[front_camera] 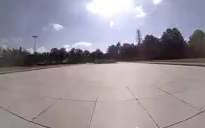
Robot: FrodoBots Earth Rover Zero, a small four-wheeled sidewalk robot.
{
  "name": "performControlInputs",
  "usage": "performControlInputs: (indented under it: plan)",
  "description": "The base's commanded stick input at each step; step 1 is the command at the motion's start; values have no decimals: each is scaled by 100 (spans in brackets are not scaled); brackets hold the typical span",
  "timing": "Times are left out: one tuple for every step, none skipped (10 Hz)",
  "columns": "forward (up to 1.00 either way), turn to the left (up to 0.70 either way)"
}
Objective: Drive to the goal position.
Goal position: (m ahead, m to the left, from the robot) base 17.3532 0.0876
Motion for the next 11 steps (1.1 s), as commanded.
performControlInputs:
  plan:
    - [70,-3]
    - [70,-3]
    - [70,-3]
    - [70,-3]
    - [70,-3]
    - [70,-3]
    - [70,-3]
    - [70,-3]
    - [70,-3]
    - [70,-3]
    - [70,-3]
